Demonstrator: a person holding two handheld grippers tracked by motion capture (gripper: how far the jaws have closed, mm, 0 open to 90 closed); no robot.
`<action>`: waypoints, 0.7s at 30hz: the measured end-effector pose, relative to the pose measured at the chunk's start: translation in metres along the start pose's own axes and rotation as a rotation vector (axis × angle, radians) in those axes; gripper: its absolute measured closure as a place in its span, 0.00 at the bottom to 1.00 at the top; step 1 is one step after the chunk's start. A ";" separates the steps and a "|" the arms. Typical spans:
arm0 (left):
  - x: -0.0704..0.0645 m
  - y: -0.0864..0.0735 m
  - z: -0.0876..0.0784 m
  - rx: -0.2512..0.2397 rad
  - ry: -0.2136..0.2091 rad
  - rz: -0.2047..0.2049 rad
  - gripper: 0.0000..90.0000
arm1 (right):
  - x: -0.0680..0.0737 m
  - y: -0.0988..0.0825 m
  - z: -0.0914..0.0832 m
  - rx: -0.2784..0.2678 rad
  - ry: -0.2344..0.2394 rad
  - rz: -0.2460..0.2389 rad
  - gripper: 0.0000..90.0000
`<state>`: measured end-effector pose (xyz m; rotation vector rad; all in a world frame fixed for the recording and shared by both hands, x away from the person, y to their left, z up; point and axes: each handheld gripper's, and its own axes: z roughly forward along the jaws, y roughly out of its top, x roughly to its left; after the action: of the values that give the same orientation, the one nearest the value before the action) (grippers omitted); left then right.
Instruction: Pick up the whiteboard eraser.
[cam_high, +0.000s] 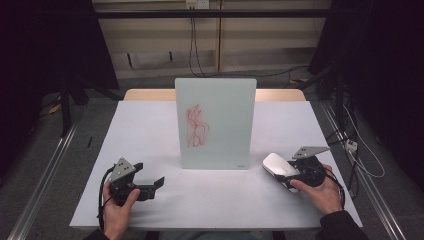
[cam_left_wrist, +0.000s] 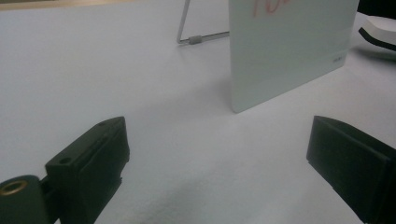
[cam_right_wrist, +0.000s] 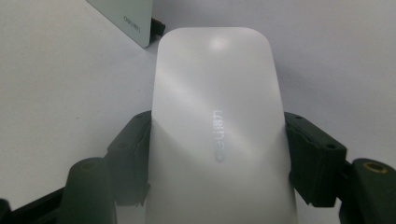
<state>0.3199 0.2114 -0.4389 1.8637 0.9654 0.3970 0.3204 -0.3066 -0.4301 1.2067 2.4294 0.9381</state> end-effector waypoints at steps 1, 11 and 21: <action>0.000 0.000 0.000 -0.001 -0.004 0.000 0.06 | 0.000 0.000 0.000 -0.006 -0.001 0.004 0.35; 0.001 -0.001 -0.001 -0.002 -0.003 -0.002 0.06 | 0.001 0.003 -0.004 -0.068 -0.028 0.014 0.35; 0.000 -0.001 -0.003 0.004 -0.005 -0.002 0.06 | 0.006 0.005 -0.012 -0.125 -0.027 0.016 0.35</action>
<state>0.3178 0.2135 -0.4382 1.8665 0.9657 0.3897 0.3142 -0.3050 -0.4179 1.1887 2.3060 1.0541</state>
